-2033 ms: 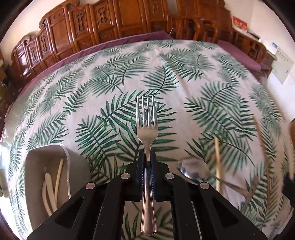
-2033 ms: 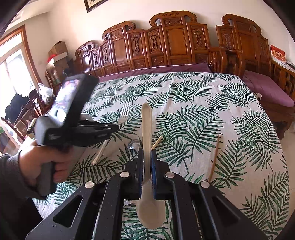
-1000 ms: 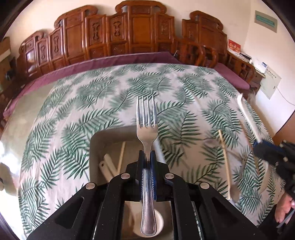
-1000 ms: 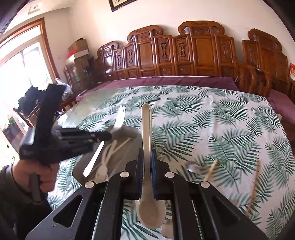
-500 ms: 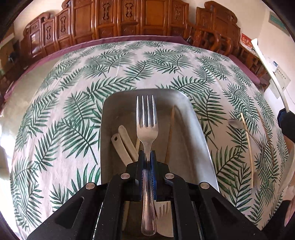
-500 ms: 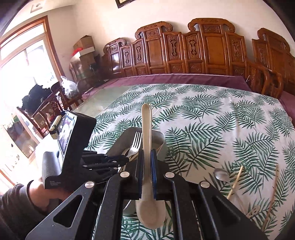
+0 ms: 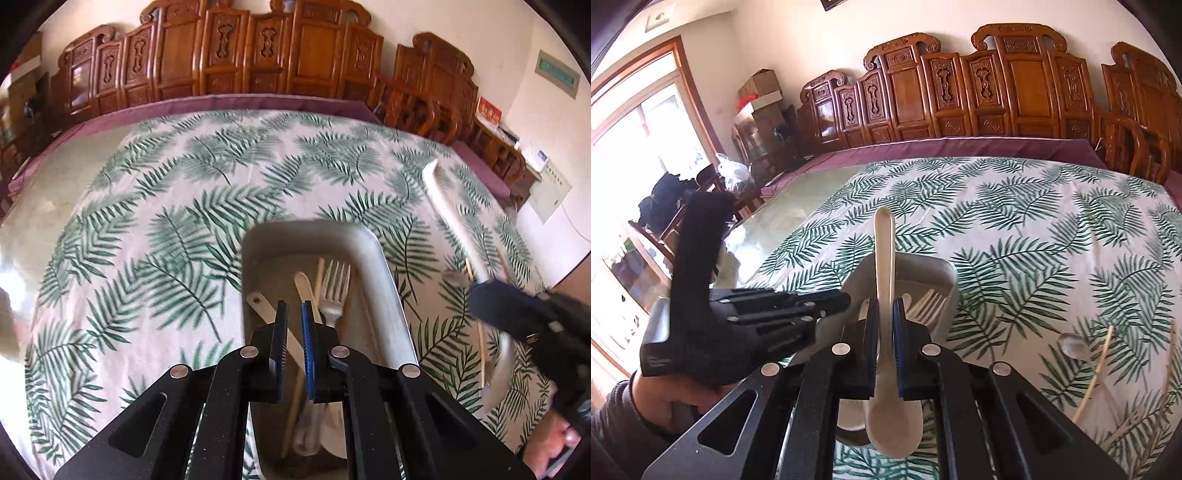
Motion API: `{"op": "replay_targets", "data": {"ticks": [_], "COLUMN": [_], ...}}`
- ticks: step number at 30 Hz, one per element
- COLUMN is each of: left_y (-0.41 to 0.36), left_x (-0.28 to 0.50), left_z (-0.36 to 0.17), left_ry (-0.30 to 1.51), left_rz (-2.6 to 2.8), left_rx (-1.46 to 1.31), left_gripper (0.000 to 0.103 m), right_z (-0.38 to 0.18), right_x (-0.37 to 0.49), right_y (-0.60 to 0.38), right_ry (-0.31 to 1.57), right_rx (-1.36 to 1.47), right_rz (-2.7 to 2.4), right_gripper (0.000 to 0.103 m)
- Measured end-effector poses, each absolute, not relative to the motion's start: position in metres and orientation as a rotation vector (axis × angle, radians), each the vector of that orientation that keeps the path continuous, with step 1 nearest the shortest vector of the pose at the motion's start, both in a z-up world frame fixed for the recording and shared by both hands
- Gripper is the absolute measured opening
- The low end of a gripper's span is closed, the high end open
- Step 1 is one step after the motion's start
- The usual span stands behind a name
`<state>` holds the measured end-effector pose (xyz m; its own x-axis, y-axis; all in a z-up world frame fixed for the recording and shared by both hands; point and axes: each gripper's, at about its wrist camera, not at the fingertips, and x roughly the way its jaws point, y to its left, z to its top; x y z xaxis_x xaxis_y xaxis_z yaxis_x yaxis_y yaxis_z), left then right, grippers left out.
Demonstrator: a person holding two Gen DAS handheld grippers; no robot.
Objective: Organize utensils
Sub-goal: 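Lower the white spoon into the tray and open the right gripper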
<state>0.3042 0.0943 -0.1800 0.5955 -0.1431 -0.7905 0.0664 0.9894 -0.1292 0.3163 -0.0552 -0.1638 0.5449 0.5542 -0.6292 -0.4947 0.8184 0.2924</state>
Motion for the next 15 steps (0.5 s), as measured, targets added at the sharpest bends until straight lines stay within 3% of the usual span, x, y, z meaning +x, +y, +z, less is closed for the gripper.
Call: {"op": "replay_targets", "data": {"ticks": [3,11,15], "left_y": [0.104,0.135,0.141], "left_x": [0.301,0.301,0.301], "left_z": [-0.172,-0.163,-0.161], "left_ry": [0.895,0.863,0.845], "left_rz": [-0.097,-0.035,-0.02], "left_rx": [-0.084,-0.108,-0.117], "left_gripper": [0.018,0.027,0.046], "right_z": [-0.17,-0.191,-0.205], "right_x": [0.32,0.333,0.335], "right_y": [-0.046,-0.026,-0.019], "right_ry": [0.788,0.836,0.862], "right_rx": [0.1,0.139,0.123], "right_rz": [0.628,0.639,0.628], "right_gripper": [0.009,0.009,0.01]}}
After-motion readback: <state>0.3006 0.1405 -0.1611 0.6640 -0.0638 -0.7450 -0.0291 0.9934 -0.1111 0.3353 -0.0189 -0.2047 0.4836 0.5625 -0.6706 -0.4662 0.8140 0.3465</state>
